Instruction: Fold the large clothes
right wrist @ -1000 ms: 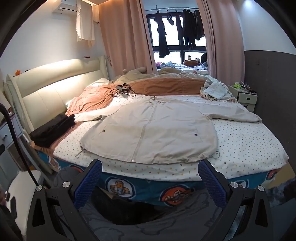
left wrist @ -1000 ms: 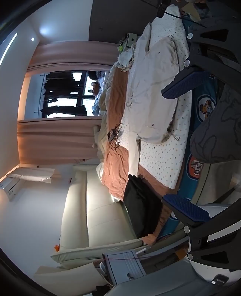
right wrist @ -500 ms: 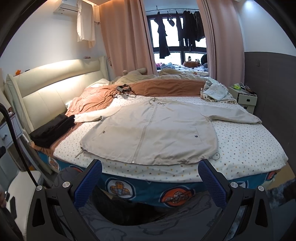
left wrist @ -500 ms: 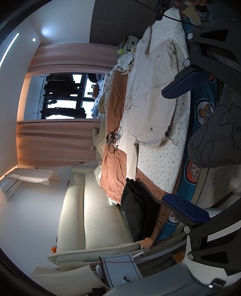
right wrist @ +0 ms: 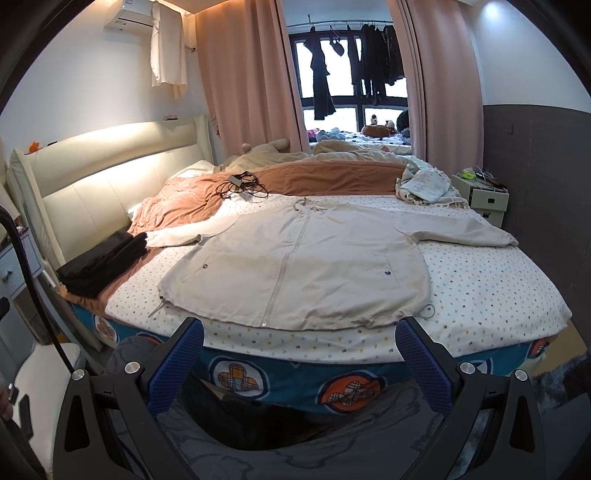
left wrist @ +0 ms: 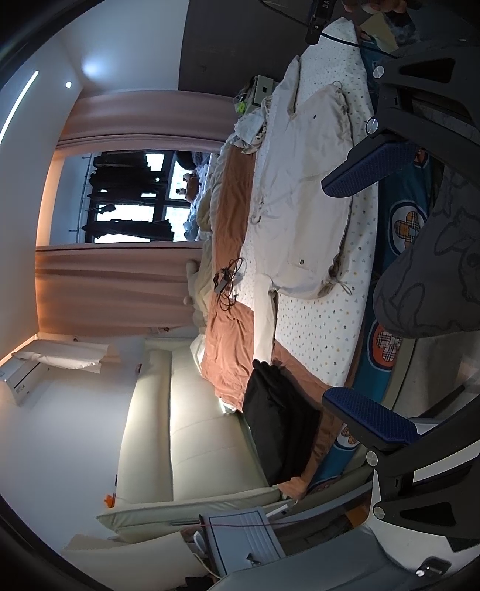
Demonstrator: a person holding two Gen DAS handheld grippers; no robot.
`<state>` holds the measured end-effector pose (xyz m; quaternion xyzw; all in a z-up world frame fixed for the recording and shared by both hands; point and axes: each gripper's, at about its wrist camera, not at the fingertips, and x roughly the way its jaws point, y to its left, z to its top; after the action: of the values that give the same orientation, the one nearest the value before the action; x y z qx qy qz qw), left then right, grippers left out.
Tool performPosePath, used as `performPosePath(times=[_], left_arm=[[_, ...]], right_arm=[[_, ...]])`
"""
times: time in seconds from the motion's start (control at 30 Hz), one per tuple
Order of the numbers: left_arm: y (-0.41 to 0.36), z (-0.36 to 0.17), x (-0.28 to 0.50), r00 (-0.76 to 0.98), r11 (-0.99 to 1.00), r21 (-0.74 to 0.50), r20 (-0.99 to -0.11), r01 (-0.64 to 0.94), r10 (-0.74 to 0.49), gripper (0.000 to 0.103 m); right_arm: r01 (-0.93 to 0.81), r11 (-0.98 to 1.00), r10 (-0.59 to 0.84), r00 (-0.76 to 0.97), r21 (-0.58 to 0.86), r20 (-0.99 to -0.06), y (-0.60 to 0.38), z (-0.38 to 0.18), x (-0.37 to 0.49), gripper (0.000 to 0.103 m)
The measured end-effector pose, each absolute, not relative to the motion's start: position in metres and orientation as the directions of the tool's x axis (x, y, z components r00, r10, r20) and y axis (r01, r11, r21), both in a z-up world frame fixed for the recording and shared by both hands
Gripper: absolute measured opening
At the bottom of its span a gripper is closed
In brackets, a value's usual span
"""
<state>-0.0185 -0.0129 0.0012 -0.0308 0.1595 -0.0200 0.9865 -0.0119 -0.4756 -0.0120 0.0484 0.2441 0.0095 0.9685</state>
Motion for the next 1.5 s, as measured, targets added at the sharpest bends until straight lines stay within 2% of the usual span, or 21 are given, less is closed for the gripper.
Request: performPosePath(times=[0.4, 1.5], left_arm=[[-0.014, 0.001, -0.021, 0.947, 0.998, -0.05, -0.316, 0.045, -0.059, 0.103], [-0.019, 0.001, -0.024, 0.953, 0.997, -0.065, -0.296, 0.046, -0.064, 0.103]], right_arm=[[0.033, 0.996, 0.009, 0.896, 0.087, -0.445, -0.473, -0.009, -0.019, 0.103], [-0.018, 0.992, 0.07, 0.9, 0.124, -0.431, -0.465, 0.0, -0.02, 0.103]])
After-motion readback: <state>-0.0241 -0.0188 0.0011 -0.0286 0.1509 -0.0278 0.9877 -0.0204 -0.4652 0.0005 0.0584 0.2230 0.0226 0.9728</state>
